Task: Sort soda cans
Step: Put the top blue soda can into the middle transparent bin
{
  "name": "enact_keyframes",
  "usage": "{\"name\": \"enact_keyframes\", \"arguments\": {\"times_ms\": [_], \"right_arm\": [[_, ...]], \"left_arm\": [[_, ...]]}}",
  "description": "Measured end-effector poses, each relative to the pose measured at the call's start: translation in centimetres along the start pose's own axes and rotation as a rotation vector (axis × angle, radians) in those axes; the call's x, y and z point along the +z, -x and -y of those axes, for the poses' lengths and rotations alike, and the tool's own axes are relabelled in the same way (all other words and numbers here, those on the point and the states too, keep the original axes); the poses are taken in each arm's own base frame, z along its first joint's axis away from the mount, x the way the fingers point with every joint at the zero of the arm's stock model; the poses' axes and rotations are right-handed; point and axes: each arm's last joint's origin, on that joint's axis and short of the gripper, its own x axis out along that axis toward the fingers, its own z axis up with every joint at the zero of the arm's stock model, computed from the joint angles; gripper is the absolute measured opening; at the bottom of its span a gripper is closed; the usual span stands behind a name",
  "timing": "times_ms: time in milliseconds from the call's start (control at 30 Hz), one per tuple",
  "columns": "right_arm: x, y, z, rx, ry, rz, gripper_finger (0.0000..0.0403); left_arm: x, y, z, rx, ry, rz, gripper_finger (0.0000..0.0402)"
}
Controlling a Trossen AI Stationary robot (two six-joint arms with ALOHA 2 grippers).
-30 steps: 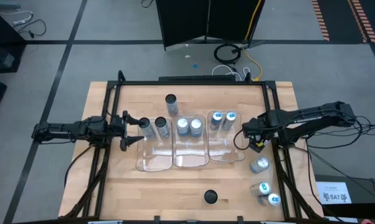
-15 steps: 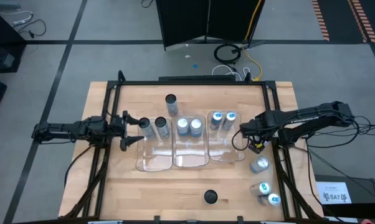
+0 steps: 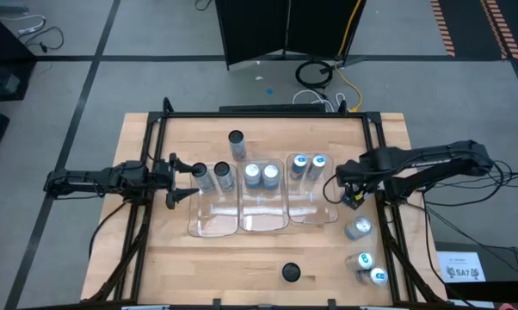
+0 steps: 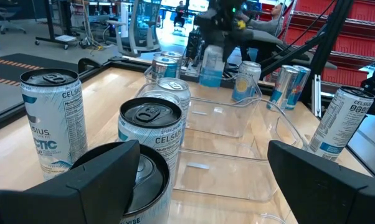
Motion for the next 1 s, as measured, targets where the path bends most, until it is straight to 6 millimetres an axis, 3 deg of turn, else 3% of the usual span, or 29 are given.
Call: {"name": "enact_keyframes", "arguments": {"times_ms": [200,500,667,800,867,1000], "right_arm": [[-0.6,4.3,0.9,-0.004,-0.062,0.093,0.0294],[0.1,9.9,0.4,0.182,-0.050,0.420,0.0293],[3.1,11.6,-3.2,0.451,0.099,0.684,0.0293],[6.1,11.5,-7.4,0.576,0.275,0.796,0.0293],[7.6,10.7,-9.4,0.565,0.343,0.759,0.0293],[10.6,9.3,-12.7,0.367,0.416,0.591,0.0293]], "left_arm": [[0.0,0.0,0.0,0.000,0.000,0.000,0.0363],[0.0,0.0,0.0,0.000,0.000,0.000,0.0363],[0.0,0.0,0.0,0.000,0.000,0.000,0.0363],[0.0,0.0,0.0,0.000,0.000,-0.001,0.0363],[0.0,0.0,0.0,0.000,0.000,0.000,0.0363],[0.0,0.0,0.0,0.000,0.000,0.000,0.0363]]}}
